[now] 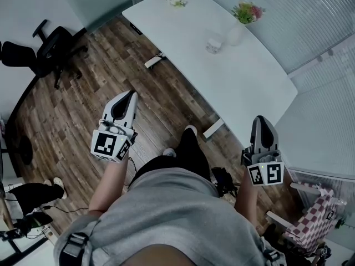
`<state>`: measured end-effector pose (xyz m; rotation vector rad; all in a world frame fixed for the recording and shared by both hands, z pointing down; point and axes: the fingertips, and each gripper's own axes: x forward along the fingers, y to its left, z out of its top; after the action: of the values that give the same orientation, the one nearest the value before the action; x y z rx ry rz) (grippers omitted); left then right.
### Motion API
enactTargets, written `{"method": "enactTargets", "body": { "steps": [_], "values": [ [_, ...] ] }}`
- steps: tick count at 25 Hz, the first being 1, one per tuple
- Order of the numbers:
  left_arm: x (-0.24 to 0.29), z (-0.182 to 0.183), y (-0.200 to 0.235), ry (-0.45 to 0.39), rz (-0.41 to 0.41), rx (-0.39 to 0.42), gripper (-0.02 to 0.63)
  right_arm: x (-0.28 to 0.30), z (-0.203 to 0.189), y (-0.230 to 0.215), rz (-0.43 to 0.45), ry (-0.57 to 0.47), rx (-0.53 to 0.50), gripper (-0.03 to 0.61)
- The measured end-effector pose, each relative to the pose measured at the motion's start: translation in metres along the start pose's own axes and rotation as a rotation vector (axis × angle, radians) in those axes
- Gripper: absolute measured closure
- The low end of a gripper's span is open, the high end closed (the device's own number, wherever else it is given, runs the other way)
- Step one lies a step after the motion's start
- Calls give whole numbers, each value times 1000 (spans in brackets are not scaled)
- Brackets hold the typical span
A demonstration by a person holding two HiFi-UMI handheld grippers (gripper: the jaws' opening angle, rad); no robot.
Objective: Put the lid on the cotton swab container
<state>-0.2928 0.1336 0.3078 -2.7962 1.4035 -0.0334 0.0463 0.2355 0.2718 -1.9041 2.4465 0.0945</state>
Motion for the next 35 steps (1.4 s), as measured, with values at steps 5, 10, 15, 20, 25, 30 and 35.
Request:
{"method": "enactTargets", "body": {
  "steps": [5, 10, 15, 20, 25, 30, 35],
  "values": [
    [8, -3, 3, 8, 4, 4, 607, 12, -7, -6, 9, 12, 14, 552],
    [26, -7, 13, 15, 11, 10, 607, 40, -10, -10, 42, 14, 6, 552],
    [53, -7, 23, 20, 23, 5, 607, 68, -8, -27, 54, 16, 0, 552],
    [93, -2, 27, 6, 7, 5, 607, 100, -11, -51, 52, 21, 1, 552],
    [128, -3, 34, 19, 10, -1, 607, 137, -13, -67, 84, 24, 2, 552],
    [168, -5, 33, 24, 21, -5, 607, 169, -19, -102, 96, 34, 8, 552],
    [192, -3, 34, 37, 31, 8, 607, 201, -16, -122, 122, 21, 11, 552]
  ]
}}
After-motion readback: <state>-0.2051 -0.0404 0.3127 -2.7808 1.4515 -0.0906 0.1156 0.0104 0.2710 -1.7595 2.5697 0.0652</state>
